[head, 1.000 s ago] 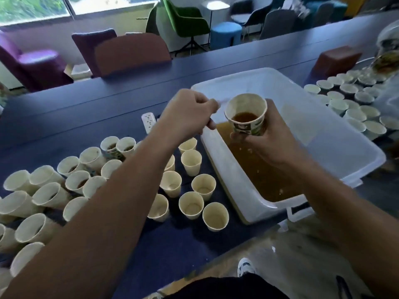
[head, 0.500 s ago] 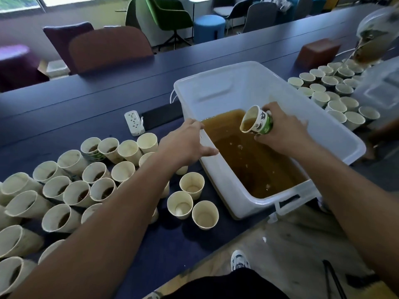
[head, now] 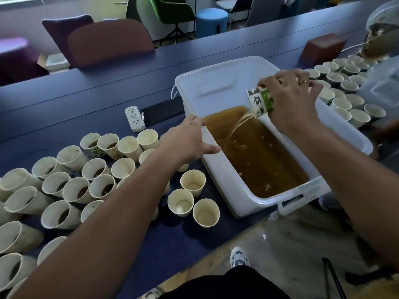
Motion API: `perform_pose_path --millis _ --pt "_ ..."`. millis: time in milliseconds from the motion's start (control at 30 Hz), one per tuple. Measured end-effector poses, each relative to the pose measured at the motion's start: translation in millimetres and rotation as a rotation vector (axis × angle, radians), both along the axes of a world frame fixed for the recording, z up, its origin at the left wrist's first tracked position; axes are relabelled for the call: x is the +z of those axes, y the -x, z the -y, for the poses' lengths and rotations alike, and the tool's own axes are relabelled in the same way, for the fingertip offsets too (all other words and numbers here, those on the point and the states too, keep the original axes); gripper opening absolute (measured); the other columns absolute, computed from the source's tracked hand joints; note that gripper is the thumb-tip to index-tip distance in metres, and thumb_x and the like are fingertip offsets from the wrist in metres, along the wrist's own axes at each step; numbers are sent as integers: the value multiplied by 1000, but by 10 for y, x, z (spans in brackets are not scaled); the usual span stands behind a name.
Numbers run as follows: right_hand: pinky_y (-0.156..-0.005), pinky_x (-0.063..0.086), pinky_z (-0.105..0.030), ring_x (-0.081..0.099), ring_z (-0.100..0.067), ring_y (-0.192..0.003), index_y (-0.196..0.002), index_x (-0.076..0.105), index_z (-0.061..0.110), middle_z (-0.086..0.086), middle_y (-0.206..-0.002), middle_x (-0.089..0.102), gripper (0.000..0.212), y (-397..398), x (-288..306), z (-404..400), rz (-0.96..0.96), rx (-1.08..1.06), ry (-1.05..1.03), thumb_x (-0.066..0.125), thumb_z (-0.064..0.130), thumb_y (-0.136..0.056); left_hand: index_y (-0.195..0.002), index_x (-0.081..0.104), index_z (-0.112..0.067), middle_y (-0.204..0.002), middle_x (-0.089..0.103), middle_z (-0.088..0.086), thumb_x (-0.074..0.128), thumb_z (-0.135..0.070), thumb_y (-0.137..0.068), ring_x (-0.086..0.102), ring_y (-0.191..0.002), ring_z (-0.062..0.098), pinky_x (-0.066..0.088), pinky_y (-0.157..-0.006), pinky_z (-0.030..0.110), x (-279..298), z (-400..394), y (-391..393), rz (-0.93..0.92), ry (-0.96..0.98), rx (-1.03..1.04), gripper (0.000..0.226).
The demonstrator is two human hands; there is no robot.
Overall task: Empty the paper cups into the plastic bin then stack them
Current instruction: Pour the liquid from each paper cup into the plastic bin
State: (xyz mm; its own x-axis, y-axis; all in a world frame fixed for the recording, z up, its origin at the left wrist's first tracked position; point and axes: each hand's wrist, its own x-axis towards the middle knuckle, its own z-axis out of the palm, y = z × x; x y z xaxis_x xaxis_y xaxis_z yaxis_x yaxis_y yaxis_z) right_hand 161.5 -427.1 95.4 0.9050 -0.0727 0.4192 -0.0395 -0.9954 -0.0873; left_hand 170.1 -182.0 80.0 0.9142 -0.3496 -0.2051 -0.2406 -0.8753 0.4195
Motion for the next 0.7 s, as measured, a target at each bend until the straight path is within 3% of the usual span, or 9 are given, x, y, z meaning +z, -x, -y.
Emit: perform_pose_path --millis 67,133,200,300,433,500,567,700 --pt "-103 21 -52 25 -34 -137 -130 54 28 -11 -139 44 65 -5 43 -21 86 -5 -16 65 -3 -74 -150 41 -27 -155 37 -11 75 -62 -79 53 -130 25 50 -101 53 -10 3 3 2 2 -3 86" --pt "-103 19 -49 22 -31 -137 -130 54 27 -12 -142 42 58 -3 44 -43 119 0 -34 65 8 -77 -150 40 -28 -155 37 -12 74 -63 -79 53 -131 26 50 -101 53 -17 -1 -1 2 1 -1 86" --pt "-104 19 -49 22 -32 -136 -132 54 27 -12 -141 41 56 1 -26 -46 -55 -12 6 69 18 -79 -150 40 -28 -156 36 -12 73 -64 -80 52 -132 25 50 -101 53 -18 -5 3 14 1 -4 85" --pt "-103 24 -55 30 -37 -132 -134 50 32 -10 -137 44 58 10 -207 -29 -376 -110 89 71 18 -81 -150 41 -28 -157 35 -12 72 -64 -81 53 -131 24 50 -102 52 -15 -6 23 39 8 -11 84" --pt "-104 27 -56 34 -37 -131 -137 45 33 -11 -137 43 69 56 -245 -138 -360 -110 -217 80 40 -78 -144 50 -26 -151 40 -11 73 -57 -84 55 -125 19 50 -103 46 -39 -63 -1 -2 140 -13 72" --pt "-106 28 -55 35 -34 -131 -139 43 32 -9 -136 43 74 92 -215 -272 -303 -48 -349 82 42 -77 -132 60 -24 -134 54 -8 69 -51 -91 65 -103 13 56 -82 27 3 -107 -21 -56 329 39 50" --pt "-106 32 -56 39 -30 -128 -140 42 31 -7 -133 46 76 135 -176 -448 -252 66 -436 82 42 -77 -121 64 -20 -109 68 -5 61 -45 -99 66 -69 11 46 -51 15 96 -147 -12 -126 547 125 33" --pt "-102 38 -55 46 -22 -119 -137 43 29 -3 -127 52 77 204 -105 -827 -251 257 -465 82 48 -74 -106 69 -16 -88 73 -1 58 -39 -101 58 -53 12 43 -48 18 295 -280 30 -69 677 196 25"
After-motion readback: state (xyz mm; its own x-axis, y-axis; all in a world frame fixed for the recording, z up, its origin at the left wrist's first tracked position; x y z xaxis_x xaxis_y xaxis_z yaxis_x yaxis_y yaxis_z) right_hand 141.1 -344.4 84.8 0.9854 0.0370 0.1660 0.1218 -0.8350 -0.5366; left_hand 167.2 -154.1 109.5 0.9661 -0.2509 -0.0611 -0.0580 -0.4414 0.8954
